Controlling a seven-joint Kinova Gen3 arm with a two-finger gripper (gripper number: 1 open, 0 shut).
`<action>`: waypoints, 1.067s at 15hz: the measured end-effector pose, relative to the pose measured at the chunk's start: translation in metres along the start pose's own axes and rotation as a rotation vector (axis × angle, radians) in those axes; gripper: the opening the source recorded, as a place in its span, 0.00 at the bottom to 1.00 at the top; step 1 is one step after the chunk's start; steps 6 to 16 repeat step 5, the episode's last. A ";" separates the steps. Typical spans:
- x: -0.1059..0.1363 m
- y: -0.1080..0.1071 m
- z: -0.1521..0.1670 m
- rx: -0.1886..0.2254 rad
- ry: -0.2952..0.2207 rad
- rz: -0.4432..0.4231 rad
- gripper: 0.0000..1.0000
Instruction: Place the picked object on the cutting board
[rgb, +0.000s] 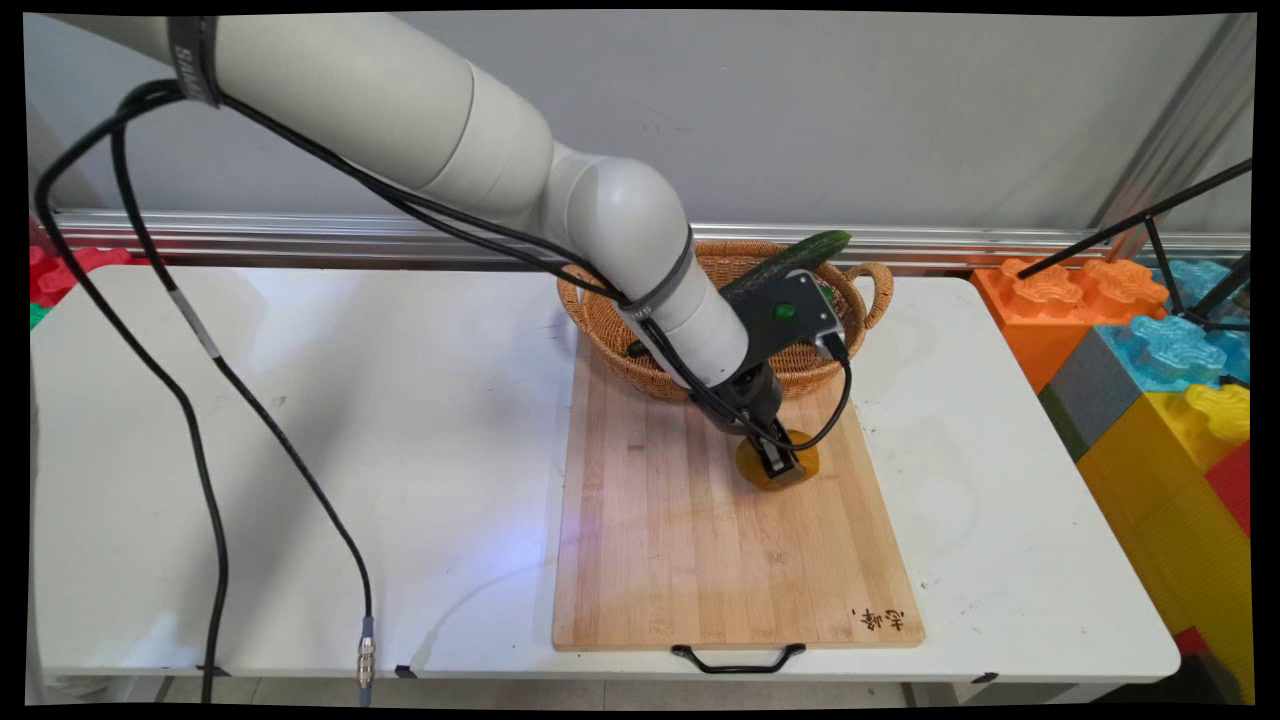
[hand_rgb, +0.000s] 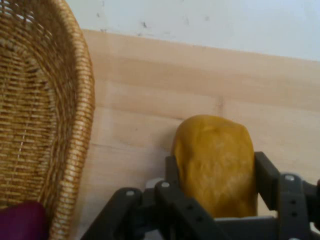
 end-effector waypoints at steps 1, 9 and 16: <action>-0.001 0.000 0.002 0.003 -0.002 0.006 0.00; -0.003 0.000 0.000 -0.003 -0.002 0.024 1.00; -0.003 0.000 0.000 -0.003 -0.002 0.024 1.00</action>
